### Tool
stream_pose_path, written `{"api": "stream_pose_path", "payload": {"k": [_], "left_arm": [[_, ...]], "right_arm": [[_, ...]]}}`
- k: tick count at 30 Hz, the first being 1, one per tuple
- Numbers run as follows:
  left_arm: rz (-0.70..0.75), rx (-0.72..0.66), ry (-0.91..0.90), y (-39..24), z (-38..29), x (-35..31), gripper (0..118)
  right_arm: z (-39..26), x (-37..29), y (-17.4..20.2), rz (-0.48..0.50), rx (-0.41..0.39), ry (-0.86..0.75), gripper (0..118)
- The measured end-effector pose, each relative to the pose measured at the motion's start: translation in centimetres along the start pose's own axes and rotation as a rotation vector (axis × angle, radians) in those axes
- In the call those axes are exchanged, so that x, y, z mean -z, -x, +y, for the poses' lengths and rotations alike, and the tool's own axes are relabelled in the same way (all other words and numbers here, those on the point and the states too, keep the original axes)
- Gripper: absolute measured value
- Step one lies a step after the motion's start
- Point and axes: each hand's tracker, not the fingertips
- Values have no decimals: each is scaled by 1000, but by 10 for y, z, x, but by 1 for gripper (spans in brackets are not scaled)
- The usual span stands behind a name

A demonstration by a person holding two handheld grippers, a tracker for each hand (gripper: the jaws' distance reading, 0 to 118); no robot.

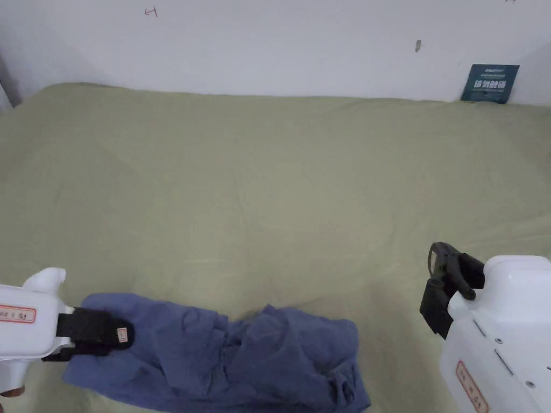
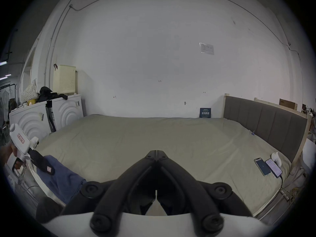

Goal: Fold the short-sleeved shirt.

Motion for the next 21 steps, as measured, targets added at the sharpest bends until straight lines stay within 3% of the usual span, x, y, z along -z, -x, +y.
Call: {"api": "stream_pose_path", "payload": {"k": [10, 16, 17, 18, 19, 20, 21], "left_arm": [[177, 175, 70, -134, -3, 41, 11], [289, 371, 157, -212, -20, 122, 13], [306, 392, 171, -221, -24, 139, 19], [324, 416, 183, -231, -31, 158, 51], [311, 441, 200, -240, -39, 176, 51], [260, 454, 213, -251, -45, 187, 65], [186, 443, 208, -257, -47, 200, 87]], "right_arm": [[20, -20, -7, -46, -35, -148, 1], [25, -28, -21, -70, -14, -167, 1], [24, -28, -24, -75, -9, -164, 1], [23, -29, -27, -81, -4, -161, 1], [22, -30, -30, -92, 4, -155, 1], [22, -30, -33, -97, 7, -150, 1], [21, -31, -36, -102, 10, -143, 1]]}}
